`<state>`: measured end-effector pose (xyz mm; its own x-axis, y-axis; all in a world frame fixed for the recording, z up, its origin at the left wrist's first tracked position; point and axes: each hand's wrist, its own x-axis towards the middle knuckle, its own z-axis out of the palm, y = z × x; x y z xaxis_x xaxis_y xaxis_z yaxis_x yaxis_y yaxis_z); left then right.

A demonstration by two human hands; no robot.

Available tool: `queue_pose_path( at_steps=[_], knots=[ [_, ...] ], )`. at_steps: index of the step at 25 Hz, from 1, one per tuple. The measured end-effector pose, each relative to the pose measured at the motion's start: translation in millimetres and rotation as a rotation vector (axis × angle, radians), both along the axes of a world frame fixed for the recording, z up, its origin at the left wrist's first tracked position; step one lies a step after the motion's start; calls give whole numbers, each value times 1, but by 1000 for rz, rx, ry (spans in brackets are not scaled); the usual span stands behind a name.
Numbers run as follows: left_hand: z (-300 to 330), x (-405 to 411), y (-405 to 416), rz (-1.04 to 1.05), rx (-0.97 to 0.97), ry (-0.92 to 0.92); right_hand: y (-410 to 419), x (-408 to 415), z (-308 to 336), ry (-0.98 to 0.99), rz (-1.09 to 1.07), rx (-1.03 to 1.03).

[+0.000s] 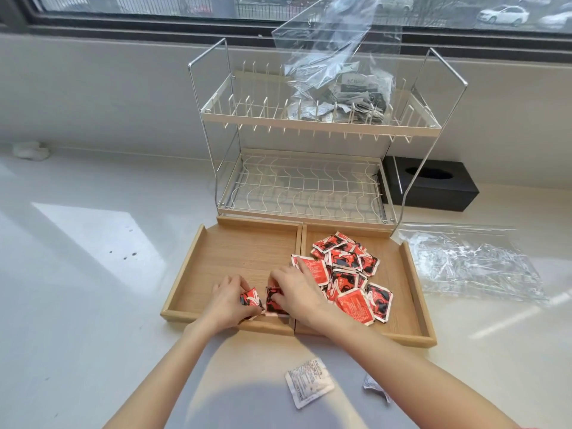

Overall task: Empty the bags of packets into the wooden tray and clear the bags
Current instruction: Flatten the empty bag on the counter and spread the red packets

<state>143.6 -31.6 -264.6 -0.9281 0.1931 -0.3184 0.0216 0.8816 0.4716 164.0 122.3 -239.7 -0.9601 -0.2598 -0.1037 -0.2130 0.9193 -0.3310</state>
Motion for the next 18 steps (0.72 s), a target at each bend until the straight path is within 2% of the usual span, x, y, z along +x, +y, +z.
queue_pose_path(
  at_steps=[4,6,8,13,16,18],
  knots=[
    [-2,-1,5,-26,6,-8,17,3,13,22,-149,-269],
    [-3,-1,9,-41,-11,-29,32,5,21,-25,-269,-407],
    [2,-1,16,-6,58,-28,51,9,27,-71,-365,-493],
    [28,0,44,44,336,106,96,27,32,-56,-521,-484],
    [38,6,72,-157,344,124,115,39,28,-59,-560,-428],
    [35,11,89,-304,282,147,122,47,22,-63,-573,-379]
  ],
)
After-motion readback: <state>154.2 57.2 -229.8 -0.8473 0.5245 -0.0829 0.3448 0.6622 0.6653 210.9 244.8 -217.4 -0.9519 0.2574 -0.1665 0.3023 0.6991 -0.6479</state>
